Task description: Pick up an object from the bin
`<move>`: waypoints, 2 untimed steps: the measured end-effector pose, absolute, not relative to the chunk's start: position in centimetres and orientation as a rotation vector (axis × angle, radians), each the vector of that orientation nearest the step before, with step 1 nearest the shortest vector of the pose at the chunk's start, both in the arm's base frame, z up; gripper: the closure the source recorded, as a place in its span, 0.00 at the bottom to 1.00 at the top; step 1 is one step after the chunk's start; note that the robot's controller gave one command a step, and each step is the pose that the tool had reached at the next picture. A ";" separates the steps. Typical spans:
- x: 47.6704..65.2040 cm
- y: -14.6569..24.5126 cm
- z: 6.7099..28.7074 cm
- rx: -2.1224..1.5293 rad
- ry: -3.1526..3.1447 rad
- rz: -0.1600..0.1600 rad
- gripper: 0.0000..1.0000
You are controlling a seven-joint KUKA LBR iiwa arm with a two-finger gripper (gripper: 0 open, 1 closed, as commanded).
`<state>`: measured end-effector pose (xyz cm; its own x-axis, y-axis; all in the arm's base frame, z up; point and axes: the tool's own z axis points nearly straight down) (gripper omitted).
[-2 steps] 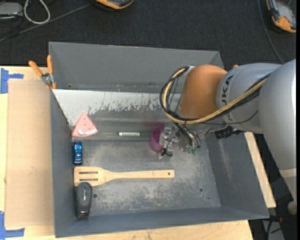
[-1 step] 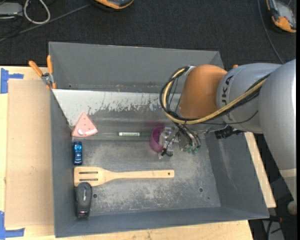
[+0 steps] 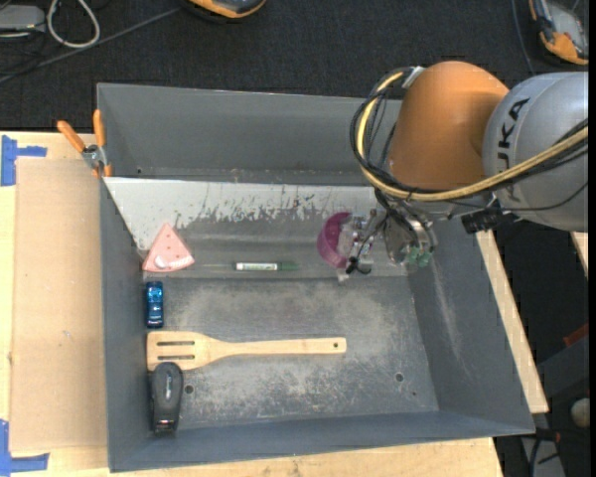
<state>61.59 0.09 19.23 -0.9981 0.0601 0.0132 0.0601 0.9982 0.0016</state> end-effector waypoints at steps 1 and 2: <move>61.6 0.1 19.2 -0.093 -3.127 -0.003 0.00; 61.6 0.1 19.2 -0.093 -3.127 -0.003 0.00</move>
Offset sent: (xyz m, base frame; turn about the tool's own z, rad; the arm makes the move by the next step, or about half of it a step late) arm 0.0000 0.0000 0.0000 0.0000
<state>61.60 0.11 19.23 -0.9982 0.0593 0.0131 0.0593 0.9982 0.0016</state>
